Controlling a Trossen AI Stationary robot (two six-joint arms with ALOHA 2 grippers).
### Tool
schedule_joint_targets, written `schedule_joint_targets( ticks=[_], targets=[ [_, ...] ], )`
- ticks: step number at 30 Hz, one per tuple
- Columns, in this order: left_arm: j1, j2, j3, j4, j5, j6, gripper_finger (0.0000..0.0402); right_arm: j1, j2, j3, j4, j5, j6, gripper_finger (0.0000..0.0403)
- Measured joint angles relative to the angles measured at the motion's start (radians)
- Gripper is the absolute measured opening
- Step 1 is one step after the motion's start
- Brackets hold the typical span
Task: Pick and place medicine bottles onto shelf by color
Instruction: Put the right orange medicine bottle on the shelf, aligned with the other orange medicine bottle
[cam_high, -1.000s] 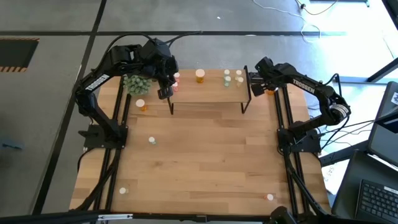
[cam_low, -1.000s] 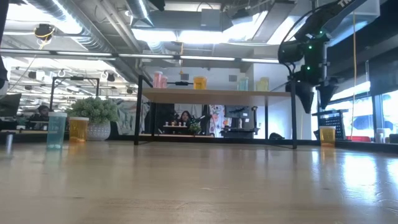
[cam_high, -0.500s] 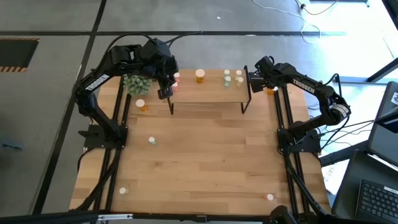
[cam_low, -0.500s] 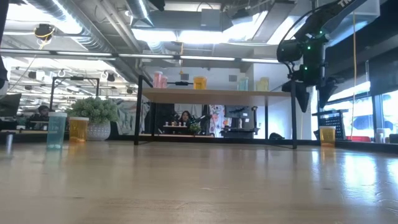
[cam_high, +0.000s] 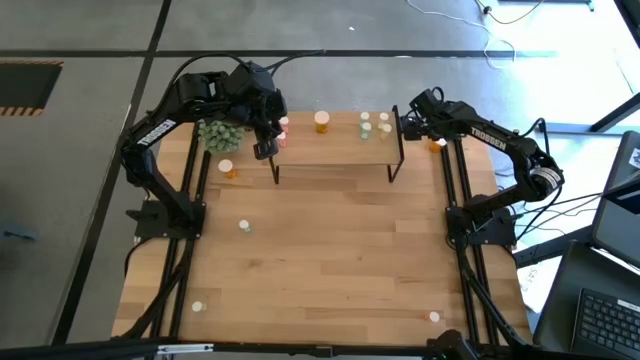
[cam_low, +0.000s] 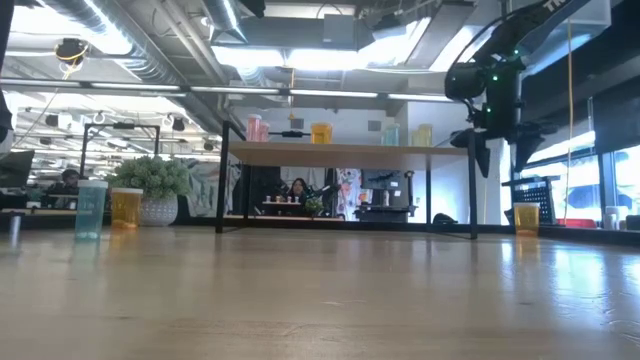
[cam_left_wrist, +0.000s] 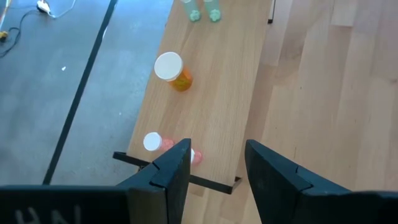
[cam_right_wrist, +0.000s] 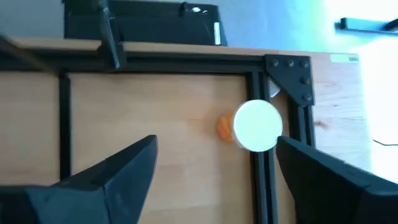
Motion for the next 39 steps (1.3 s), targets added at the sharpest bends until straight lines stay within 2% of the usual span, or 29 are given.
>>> schedule_joint_targets(
  ticks=[10, 15, 20, 29, 33, 39],
  targets=[
    [0.000, 0.000, 0.000, 0.002, 0.000, 0.039, 0.0147, 0.001, -0.001, -0.121, 0.155, -0.005, 0.031, 0.0328],
    [0.000, 0.000, 0.000, 0.003, 0.000, 0.056, 0.0147, 0.009, 0.000, -0.149, 0.207, 0.027, 0.036, 0.0328],
    [0.000, 0.000, 0.000, 0.012, 0.000, 0.057, 0.0147, 0.010, 0.000, -0.150, 0.201, 0.026, 0.032, 0.0328],
    [0.000, 0.000, 0.000, 0.024, 0.000, 0.057, 0.0147, 0.015, 0.000, -0.150, 0.167, -0.010, -0.072, 0.0328],
    [0.000, 0.000, 0.000, 0.024, 0.000, 0.057, 0.0147, 0.027, 0.000, -0.130, 0.073, -0.072, -0.095, 0.0328],
    [0.000, 0.000, 0.000, 0.026, 0.000, 0.057, 0.0147, 0.103, -0.042, -0.100, -0.021, -0.068, -0.064, 0.0328]
  ],
)
